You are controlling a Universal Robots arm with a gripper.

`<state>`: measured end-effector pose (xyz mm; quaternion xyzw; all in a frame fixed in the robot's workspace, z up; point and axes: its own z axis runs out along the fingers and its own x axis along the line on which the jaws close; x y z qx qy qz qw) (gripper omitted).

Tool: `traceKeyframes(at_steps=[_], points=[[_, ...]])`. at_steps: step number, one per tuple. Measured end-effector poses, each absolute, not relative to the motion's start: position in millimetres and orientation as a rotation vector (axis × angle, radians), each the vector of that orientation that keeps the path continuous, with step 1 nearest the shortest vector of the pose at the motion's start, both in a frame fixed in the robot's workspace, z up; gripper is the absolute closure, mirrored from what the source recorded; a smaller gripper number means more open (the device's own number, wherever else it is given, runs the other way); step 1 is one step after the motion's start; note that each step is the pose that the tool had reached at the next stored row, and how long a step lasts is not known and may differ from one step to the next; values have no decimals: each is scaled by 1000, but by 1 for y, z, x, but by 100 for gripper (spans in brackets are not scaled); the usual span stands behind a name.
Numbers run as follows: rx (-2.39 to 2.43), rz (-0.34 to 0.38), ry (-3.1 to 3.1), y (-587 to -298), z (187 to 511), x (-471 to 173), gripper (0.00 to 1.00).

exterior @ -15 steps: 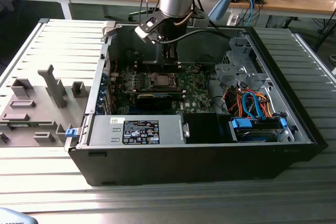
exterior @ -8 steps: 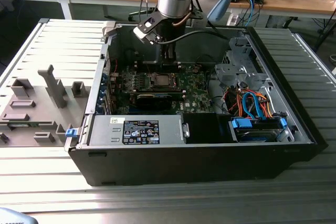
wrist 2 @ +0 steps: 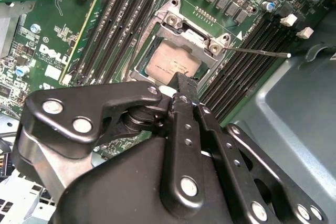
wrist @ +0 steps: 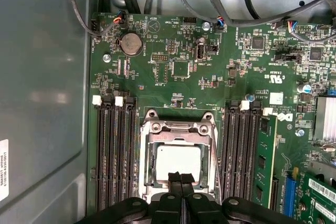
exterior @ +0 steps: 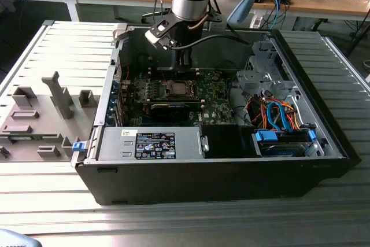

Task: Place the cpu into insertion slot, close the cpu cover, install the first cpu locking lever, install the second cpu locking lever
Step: 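Close the cpu cover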

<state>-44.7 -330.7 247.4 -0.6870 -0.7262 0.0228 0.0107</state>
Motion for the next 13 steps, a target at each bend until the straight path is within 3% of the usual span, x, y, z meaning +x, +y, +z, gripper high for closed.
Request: traceKeyframes(at_steps=[13], points=[[-2144, 71, -2266, -331, 245, -45, 89]])
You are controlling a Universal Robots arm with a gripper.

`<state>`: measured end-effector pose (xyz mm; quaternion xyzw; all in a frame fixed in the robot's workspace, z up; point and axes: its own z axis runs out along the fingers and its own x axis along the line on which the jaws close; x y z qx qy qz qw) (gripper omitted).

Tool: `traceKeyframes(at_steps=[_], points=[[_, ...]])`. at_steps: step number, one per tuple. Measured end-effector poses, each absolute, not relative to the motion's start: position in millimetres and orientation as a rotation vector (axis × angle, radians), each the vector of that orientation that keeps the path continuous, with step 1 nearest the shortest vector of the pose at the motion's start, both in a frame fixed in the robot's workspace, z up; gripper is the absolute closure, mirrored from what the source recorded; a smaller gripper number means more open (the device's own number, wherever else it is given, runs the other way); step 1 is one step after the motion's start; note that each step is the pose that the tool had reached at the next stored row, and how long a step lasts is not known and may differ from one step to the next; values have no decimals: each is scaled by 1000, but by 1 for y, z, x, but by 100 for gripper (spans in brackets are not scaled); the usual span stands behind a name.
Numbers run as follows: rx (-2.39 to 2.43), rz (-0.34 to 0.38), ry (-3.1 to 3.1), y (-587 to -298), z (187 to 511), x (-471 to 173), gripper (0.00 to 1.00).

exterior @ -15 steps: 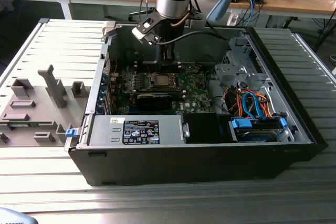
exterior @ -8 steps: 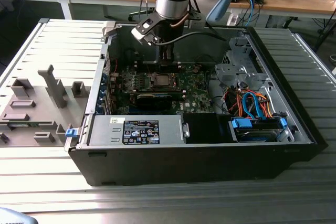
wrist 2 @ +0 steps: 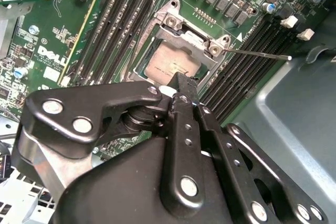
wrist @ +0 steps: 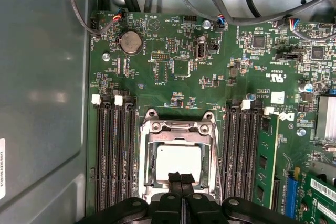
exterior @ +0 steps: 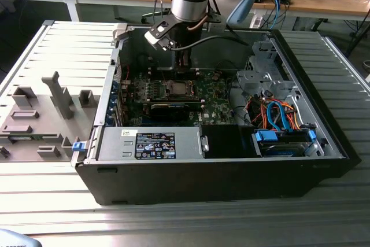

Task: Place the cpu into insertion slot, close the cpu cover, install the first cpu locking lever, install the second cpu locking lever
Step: 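Close the cpu cover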

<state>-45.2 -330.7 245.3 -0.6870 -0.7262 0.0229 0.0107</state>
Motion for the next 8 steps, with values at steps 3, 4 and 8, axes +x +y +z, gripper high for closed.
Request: traceKeyframes(at_steps=[3, 4, 8], points=[[-2144, 71, -2266, -331, 245, -45, 89], [-2144, 71, -2266, -331, 245, -45, 89], [-2144, 71, -2266, -331, 244, -46, 89]])
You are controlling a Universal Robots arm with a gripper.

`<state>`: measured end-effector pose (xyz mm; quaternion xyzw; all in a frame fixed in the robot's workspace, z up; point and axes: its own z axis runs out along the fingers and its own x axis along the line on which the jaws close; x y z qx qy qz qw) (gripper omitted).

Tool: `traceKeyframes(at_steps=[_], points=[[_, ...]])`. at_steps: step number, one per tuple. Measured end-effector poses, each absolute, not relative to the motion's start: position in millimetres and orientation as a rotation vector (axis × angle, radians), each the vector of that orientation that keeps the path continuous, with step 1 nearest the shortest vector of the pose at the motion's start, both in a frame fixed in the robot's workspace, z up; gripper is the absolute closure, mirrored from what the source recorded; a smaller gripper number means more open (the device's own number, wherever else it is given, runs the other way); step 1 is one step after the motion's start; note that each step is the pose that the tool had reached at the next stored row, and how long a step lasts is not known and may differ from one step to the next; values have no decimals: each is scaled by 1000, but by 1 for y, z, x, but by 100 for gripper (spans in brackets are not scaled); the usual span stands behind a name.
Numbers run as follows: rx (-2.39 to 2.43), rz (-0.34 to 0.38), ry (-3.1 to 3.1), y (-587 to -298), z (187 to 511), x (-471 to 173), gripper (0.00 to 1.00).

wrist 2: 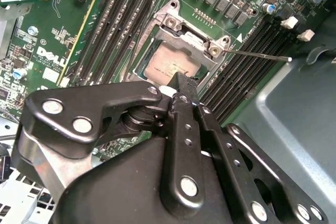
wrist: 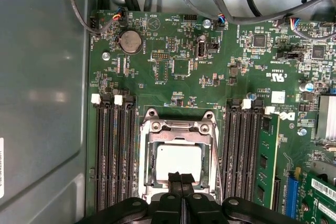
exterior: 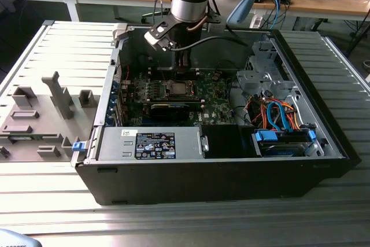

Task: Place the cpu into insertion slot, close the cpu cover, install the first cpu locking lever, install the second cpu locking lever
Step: 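Close the cpu cover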

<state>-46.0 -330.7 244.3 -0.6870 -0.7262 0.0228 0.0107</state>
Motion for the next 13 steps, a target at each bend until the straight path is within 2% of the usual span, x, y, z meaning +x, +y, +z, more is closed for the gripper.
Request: traceKeyframes(at_steps=[13], points=[[-2144, 71, -2266, -331, 242, -48, 89]])
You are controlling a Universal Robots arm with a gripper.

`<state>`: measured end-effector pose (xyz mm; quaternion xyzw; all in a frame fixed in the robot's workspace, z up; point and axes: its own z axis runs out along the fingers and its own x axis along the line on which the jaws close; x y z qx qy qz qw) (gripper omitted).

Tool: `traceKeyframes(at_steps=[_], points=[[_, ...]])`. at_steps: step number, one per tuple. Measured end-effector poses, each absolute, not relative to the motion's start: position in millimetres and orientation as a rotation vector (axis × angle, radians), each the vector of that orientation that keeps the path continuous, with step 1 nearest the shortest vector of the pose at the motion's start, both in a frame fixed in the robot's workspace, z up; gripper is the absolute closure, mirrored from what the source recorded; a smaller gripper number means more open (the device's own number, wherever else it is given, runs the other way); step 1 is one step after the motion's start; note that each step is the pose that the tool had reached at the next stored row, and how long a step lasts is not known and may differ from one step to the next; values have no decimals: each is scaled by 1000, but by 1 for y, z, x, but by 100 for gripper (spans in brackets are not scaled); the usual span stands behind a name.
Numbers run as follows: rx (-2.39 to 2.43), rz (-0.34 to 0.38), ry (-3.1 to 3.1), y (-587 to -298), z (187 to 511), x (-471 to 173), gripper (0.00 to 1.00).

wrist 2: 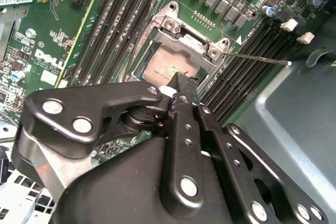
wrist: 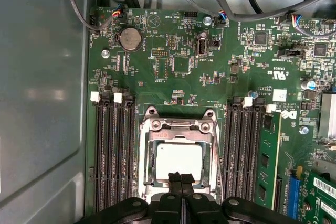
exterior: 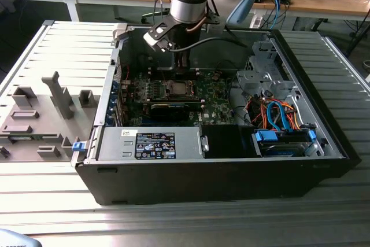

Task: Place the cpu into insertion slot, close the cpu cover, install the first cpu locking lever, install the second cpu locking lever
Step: 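Close the cpu cover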

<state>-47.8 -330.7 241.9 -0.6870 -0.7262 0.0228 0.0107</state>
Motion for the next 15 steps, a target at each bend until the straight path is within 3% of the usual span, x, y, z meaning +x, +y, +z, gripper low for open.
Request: traceKeyframes(at_steps=[15], points=[[-2144, 71, -2266, -331, 238, -49, 89]])
